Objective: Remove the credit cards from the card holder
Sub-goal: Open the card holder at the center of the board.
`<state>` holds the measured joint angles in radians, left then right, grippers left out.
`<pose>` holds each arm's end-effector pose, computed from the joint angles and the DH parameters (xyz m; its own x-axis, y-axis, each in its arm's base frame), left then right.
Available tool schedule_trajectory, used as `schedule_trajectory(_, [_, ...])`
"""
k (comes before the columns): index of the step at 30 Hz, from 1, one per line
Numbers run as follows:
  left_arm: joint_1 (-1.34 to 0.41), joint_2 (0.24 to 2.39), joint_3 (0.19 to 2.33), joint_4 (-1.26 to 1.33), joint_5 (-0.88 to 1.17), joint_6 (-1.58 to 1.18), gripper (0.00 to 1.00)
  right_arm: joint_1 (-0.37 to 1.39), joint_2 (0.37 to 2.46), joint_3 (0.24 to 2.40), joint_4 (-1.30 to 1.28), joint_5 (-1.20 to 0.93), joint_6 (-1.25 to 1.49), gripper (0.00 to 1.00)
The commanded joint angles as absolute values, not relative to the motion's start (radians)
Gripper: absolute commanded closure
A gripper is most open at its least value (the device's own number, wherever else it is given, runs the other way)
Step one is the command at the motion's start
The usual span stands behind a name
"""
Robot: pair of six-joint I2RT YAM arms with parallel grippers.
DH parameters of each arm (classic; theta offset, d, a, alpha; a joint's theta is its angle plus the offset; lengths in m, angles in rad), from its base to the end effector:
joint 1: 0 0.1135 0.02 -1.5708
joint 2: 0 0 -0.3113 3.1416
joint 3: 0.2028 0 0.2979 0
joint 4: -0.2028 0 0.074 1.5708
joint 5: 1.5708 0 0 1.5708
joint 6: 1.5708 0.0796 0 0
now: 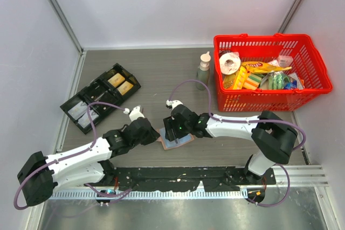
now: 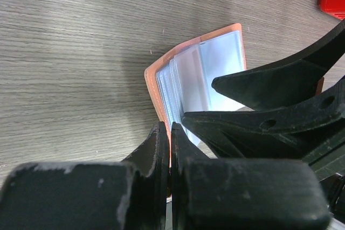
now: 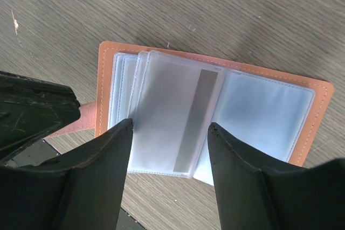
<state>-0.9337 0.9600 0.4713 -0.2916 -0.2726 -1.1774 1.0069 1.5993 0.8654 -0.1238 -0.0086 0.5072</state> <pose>0.1566 -0.1756 0.1785 -0.7703 -0.4544 -0.4474 -0.1334 0.8009 -0.5838 0.2059 0.3268 0.1576 -0.7653 -0.3015 -0.5687 -0.5450 0.7735 0.3234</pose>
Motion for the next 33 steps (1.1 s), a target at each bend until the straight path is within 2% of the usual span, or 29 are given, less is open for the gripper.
schedule_trajectory(1, [-0.936, 0.931, 0.502, -0.302, -0.296, -1.178, 1.0, 1.009, 1.566, 0.9, -0.153, 0.054, 0.489, 0.41])
schedule_trajectory(23, [-0.936, 0.999, 0.453, -0.314, -0.36, -1.184, 1.0, 0.913, 1.434, 0.807, -0.229, 0.115, 0.442, 0.55])
schedule_trajectory(28, [-0.936, 0.996, 0.475, -0.354, -0.397, -1.172, 0.83, 0.911, 1.422, 0.81, -0.268, 0.179, 0.434, 0.56])
schedule_trajectory(33, [-0.934, 0.963, 0.541, -0.451, -0.455, -1.131, 0.6, 0.905, 1.387, 0.818, -0.265, 0.167, 0.413, 0.57])
